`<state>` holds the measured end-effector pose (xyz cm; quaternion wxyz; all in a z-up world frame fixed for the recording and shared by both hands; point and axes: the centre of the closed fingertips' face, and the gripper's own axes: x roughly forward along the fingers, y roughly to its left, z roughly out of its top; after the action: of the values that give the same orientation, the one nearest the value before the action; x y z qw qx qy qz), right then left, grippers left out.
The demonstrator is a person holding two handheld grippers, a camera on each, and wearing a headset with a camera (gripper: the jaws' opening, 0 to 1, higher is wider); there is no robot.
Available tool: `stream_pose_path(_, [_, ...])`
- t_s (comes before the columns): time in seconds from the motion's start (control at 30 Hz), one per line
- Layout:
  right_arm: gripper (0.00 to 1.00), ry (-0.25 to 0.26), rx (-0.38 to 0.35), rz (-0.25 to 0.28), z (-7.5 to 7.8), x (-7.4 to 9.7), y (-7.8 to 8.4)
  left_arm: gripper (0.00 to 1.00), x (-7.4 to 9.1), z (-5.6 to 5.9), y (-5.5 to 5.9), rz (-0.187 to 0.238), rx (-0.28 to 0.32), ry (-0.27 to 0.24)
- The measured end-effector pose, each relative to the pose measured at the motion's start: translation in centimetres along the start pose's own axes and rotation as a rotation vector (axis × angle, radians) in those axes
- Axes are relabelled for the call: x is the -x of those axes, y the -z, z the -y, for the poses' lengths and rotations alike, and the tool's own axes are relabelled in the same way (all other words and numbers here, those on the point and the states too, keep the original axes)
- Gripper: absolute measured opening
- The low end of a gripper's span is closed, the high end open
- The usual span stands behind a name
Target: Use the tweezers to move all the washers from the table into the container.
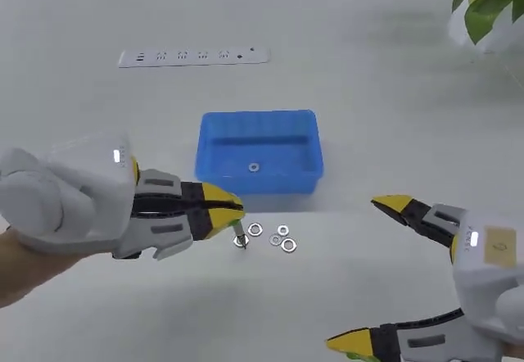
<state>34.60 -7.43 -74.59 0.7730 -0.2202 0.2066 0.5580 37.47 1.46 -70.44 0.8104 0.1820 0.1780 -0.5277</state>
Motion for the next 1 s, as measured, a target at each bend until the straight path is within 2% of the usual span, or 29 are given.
stream_pose_path(0.1, [0.95, -0.021, 0.001, 0.008, 0.2, -1.0, -0.6, 0.06, -0.1, 0.0, 0.0, -0.014, 0.013, 0.020])
stream_pose_path(0.23, [0.86, -0.072, -0.084, 0.088, 0.4, -2.8, -3.0, 0.06, -0.4, -0.2, -0.1, -0.012, 0.042, 0.028])
stream_pose_path(0.33, [0.80, -0.103, -0.101, 0.118, 0.7, -3.9, -4.5, 0.06, -0.5, -0.4, -0.1, -0.020, 0.052, 0.029])
stream_pose_path(0.47, [0.57, -0.153, -0.106, 0.132, 0.5, -5.3, -5.6, 0.06, -0.5, -0.3, 0.1, -0.022, 0.072, 0.040])
stream_pose_path(0.6, [0.47, -0.217, -0.093, 0.106, -0.4, -6.9, -5.5, 0.06, -0.4, -0.3, 0.3, -0.030, 0.072, 0.041])
stream_pose_path(0.7, [0.42, -0.274, -0.088, 0.057, -1.3, -8.0, -4.4, 0.06, -0.3, -0.2, 0.4, -0.039, 0.065, 0.047])
stream_pose_path(0.83, [0.39, -0.298, -0.062, 0.031, -1.6, -8.9, -4.0, 0.06, -0.3, 0.0, 0.5, -0.041, 0.070, 0.055])
stream_pose_path(1.0, [0.32, -0.318, -0.037, 0.025, -1.3, -9.9, -4.4, 0.06, -0.6, 0.0, 0.5, -0.041, 0.073, 0.054])
